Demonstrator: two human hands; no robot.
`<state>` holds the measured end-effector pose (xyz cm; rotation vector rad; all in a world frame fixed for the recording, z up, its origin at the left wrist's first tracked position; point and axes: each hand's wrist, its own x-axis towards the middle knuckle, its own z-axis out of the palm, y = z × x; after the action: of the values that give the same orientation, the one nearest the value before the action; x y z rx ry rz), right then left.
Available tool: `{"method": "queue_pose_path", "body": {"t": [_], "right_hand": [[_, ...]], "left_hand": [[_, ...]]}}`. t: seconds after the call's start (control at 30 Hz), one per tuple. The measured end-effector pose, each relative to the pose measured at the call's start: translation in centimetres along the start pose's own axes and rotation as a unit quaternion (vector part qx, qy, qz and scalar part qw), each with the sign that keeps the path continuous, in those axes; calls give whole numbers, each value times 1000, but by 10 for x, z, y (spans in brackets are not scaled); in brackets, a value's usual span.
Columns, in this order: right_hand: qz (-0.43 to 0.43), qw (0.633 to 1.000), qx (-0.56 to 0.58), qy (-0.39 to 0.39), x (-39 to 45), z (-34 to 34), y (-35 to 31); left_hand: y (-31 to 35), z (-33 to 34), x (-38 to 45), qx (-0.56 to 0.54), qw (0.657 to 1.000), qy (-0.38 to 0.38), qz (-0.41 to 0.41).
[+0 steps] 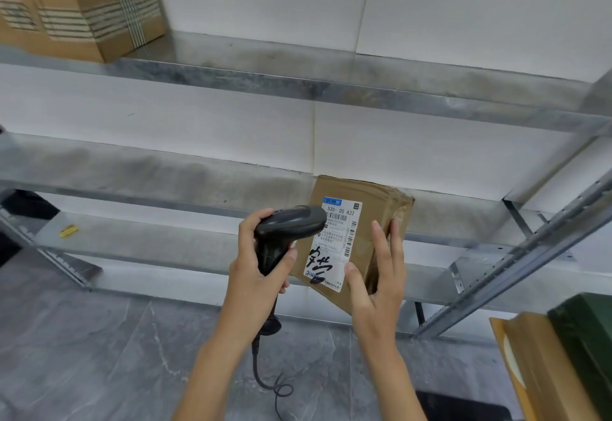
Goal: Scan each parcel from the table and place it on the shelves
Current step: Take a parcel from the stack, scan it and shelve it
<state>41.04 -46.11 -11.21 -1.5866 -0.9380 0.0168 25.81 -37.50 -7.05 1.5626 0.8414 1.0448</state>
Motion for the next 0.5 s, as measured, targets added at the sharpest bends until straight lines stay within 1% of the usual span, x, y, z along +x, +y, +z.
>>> {"method": "queue_pose_path", "body": {"t": [0.5], "right_hand": [[-1,1000,-25,1,-1,-5,-4]], "left_hand": [[0,2,-5,-8,1000,0,2]]}}
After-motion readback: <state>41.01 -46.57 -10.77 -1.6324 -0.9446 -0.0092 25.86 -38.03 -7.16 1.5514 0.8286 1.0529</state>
